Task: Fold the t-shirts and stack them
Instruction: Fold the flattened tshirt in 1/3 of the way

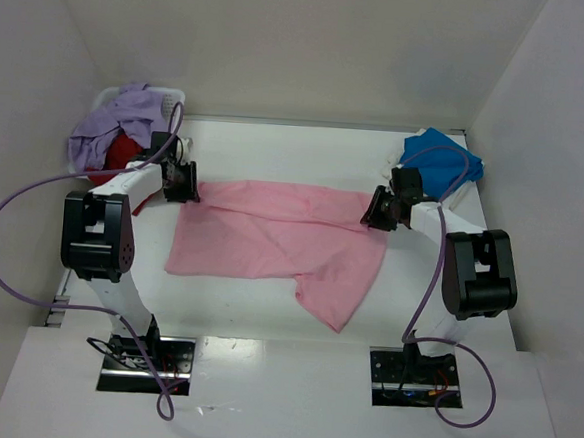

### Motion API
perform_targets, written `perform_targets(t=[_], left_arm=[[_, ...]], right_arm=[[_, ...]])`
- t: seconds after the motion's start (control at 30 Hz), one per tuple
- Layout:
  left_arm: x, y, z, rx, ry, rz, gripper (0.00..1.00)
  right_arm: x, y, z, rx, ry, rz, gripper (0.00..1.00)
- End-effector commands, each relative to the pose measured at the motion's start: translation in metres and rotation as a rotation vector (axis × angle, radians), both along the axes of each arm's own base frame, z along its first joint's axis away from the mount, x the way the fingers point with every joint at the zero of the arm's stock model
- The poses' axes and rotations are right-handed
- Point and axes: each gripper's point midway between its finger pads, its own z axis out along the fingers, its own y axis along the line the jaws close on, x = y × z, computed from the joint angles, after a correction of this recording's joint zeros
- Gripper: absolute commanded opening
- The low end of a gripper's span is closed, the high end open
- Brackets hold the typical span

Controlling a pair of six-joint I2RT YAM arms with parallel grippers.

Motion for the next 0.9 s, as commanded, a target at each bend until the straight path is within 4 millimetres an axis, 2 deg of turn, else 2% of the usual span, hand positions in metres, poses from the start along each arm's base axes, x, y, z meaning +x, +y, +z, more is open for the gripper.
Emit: perform_targets(t=[0.0, 0.03, 0.07, 0.1, 0.13, 0.17, 0.23, 0.3, 0.33, 0.37, 0.43, 0.47, 0.57, 0.7, 0.77, 0.87], left_arm=[[-0.002, -0.006, 0.019, -0.036, -0.029, -0.018, 0.58], [0.003, -0.007, 0.035, -0.042, -0.072, -0.025, 0.70], [0.009, -0.010, 0.049, -0.051, -0.109, -0.043, 0.75], [0.011, -0.012, 0.062, -0.059, -0.135, -0.051, 0.78], [0.014, -0.018, 0.070, -0.088, -0.154, -0.073, 0.82], [0.020, -0.021, 0.092, -0.096, -0.211, -0.096, 0.84], [0.025, -0.033, 0.112, -0.153, -0.274, -0.138, 0.86], [0.030, -0.043, 0.126, -0.199, -0.327, -0.169, 0.86], [0.032, -0.047, 0.131, -0.223, -0.346, -0.183, 0.86], [0.035, -0.059, 0.135, -0.263, -0.363, -0.216, 0.86], [0.039, -0.066, 0.132, -0.274, -0.362, -0.237, 0.86], [0.040, -0.077, 0.128, -0.287, -0.348, -0.262, 0.88], [0.042, -0.086, 0.119, -0.292, -0.332, -0.280, 0.88], [0.049, -0.088, 0.117, -0.298, -0.350, -0.290, 0.93], [0.050, -0.089, 0.101, -0.309, -0.313, -0.290, 0.94], [0.052, -0.094, 0.091, -0.313, -0.291, -0.296, 0.94]], right_arm=[[0.017, 0.000, 0.028, -0.023, -0.077, -0.006, 0.42], [0.025, -0.001, 0.040, -0.031, -0.112, -0.005, 0.47], [0.028, -0.001, 0.049, -0.028, -0.134, -0.006, 0.54], [0.032, 0.000, 0.054, -0.026, -0.148, -0.006, 0.56], [0.039, 0.000, 0.068, -0.027, -0.186, 0.000, 0.60], [0.045, 0.001, 0.079, -0.022, -0.223, -0.001, 0.62], [0.057, 0.004, 0.097, -0.007, -0.277, 0.004, 0.63], [0.062, 0.005, 0.091, -0.014, -0.275, 0.011, 0.65], [0.068, 0.007, 0.096, -0.010, -0.299, 0.024, 0.65], [0.074, 0.008, 0.089, -0.011, -0.284, 0.024, 0.65], [0.079, 0.010, 0.080, -0.006, -0.265, 0.032, 0.65], [0.084, 0.013, 0.071, -0.001, -0.252, 0.039, 0.65], [0.085, 0.016, 0.047, 0.004, -0.200, 0.062, 0.65], [0.089, 0.022, 0.028, 0.022, -0.162, 0.080, 0.59], [0.090, 0.026, 0.020, 0.015, -0.145, 0.096, 0.57], [0.089, 0.030, 0.015, 0.014, -0.128, 0.105, 0.56]])
